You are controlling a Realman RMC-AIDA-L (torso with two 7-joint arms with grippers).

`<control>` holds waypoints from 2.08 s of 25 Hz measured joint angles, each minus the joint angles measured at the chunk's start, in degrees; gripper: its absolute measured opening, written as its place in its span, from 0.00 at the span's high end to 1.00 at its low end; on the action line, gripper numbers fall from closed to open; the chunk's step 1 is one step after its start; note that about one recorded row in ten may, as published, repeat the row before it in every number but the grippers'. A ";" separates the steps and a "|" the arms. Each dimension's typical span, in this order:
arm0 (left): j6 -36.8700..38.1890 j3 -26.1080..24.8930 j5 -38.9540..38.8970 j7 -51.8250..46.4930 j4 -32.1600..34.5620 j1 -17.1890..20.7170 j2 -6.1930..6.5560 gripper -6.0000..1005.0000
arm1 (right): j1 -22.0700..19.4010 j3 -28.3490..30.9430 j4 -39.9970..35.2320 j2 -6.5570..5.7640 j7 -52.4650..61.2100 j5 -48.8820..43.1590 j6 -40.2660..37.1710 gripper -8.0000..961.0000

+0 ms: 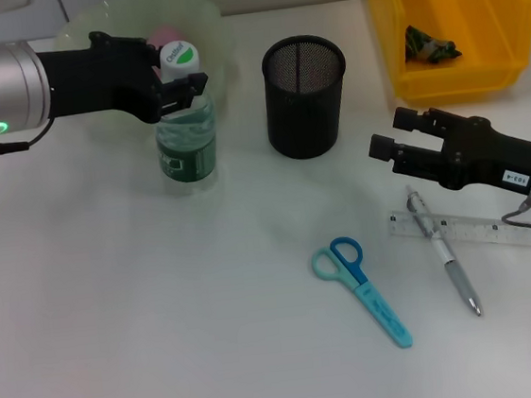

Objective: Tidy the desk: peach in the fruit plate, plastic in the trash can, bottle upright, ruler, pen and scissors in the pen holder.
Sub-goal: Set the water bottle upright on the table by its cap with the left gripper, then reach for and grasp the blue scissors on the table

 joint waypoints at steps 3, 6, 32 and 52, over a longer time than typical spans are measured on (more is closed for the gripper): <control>0.25 -0.74 -0.42 -0.17 0.01 -0.10 0.01 0.55 | 0.01 0.13 0.00 0.00 -0.01 0.00 -0.07 0.20; 0.38 -1.61 -0.96 -0.32 0.01 -0.20 0.02 0.50 | 0.02 0.25 0.00 0.01 -0.01 0.00 -0.21 0.20; 20.37 -17.93 -29.18 16.51 -7.82 5.50 0.27 0.24 | 0.33 -0.20 0.00 0.09 -0.01 -0.07 0.00 0.20; 41.69 -20.62 -21.08 43.26 -36.06 6.56 0.51 0.25 | -0.04 -0.30 -3.32 -0.34 1.63 -0.65 -6.03 0.20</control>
